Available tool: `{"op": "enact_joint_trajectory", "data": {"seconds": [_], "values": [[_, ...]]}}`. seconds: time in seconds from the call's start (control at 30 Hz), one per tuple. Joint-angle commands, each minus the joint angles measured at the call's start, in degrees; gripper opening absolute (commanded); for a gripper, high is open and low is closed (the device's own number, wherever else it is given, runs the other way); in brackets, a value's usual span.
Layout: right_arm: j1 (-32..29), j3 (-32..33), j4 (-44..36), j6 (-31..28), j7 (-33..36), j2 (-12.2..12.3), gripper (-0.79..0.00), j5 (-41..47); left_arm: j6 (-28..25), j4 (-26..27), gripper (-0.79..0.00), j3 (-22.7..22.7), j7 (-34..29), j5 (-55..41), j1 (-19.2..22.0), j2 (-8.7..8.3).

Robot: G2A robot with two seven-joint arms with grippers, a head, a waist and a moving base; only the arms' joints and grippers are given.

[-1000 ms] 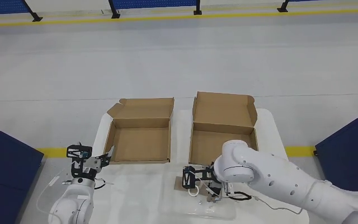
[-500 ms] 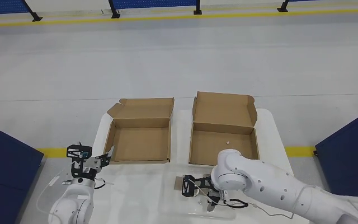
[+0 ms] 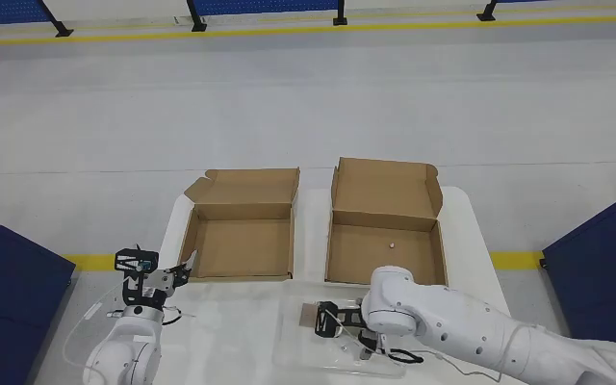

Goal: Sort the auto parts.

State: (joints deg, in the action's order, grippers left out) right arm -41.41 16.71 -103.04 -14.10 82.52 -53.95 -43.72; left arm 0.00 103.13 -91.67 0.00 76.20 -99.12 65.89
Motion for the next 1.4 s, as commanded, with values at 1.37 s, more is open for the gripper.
{"op": "enact_joint_trajectory", "data": {"seconds": [1.37], "values": [[-3.1, -3.0, 4.3, -6.4, -0.3, -2.9, 0.0, -6.9, 0.0, 0.0, 0.0, 0.0, 0.0, 0.0, 0.0, 0.0]]}}
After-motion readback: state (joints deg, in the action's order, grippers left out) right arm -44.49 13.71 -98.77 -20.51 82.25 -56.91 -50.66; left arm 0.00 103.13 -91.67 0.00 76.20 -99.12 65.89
